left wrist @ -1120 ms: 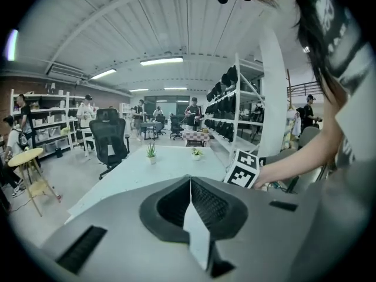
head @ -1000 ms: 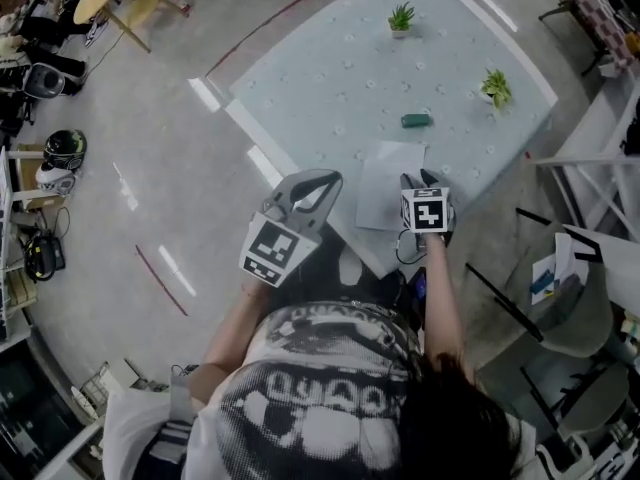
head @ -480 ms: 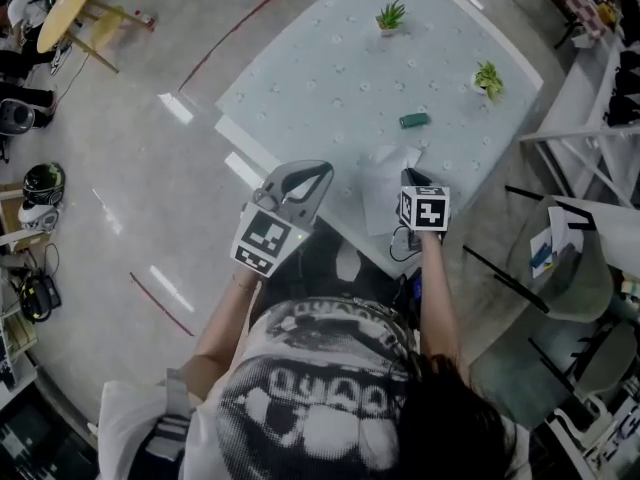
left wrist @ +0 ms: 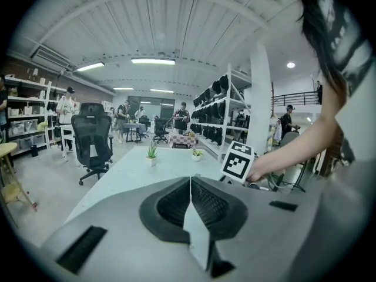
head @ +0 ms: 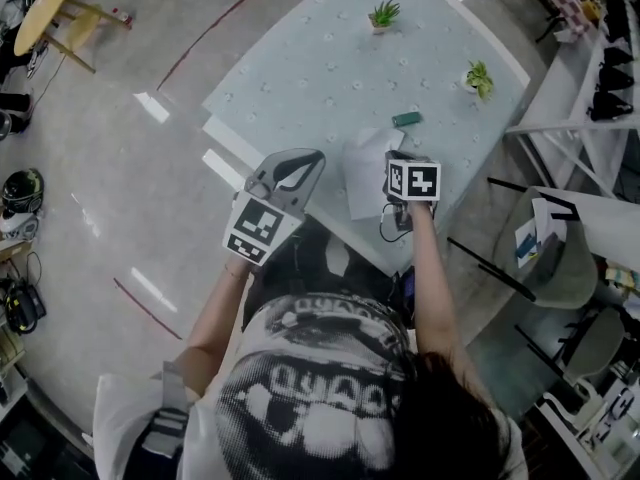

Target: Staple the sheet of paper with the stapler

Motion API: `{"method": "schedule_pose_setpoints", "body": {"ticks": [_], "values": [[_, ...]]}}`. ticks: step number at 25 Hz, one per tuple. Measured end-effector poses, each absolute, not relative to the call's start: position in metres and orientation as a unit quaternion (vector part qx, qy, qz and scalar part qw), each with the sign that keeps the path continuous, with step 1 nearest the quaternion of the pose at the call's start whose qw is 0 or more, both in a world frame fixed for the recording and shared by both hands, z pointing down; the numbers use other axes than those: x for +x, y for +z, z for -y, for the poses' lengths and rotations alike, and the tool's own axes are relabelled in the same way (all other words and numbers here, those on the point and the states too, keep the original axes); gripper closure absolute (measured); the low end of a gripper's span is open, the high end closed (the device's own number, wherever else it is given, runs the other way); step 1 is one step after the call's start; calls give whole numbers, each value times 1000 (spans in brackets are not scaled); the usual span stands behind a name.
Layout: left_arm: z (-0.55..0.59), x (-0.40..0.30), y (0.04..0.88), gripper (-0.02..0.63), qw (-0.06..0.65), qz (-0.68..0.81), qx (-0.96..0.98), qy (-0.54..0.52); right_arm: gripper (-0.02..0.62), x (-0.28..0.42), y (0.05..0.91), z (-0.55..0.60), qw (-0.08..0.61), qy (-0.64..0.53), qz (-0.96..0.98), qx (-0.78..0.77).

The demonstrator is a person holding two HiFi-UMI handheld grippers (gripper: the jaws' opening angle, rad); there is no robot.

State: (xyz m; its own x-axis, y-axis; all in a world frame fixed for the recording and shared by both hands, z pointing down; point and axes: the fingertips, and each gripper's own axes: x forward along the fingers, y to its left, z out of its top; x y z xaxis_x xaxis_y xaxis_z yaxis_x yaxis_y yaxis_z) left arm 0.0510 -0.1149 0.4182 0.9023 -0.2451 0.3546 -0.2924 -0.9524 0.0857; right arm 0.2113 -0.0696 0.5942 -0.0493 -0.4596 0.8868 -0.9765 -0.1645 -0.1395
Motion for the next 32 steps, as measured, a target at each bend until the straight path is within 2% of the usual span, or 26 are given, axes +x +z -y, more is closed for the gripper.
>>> {"method": "schedule_pose_setpoints", "body": {"ticks": [4, 13, 23, 32], "values": [[117, 51, 420, 601, 75, 135, 974, 163, 565, 205, 594, 81, 264, 476, 571, 615], [138, 44, 438, 601, 99, 155, 973, 142, 565, 203, 604, 113, 295, 464, 600, 581], [155, 31, 442, 601, 117, 189, 966, 131, 563, 222, 596, 126, 396, 395, 623, 546], [164, 32, 447, 601, 123, 194, 965, 128, 548, 228, 596, 124, 431, 349, 626, 549]]}}
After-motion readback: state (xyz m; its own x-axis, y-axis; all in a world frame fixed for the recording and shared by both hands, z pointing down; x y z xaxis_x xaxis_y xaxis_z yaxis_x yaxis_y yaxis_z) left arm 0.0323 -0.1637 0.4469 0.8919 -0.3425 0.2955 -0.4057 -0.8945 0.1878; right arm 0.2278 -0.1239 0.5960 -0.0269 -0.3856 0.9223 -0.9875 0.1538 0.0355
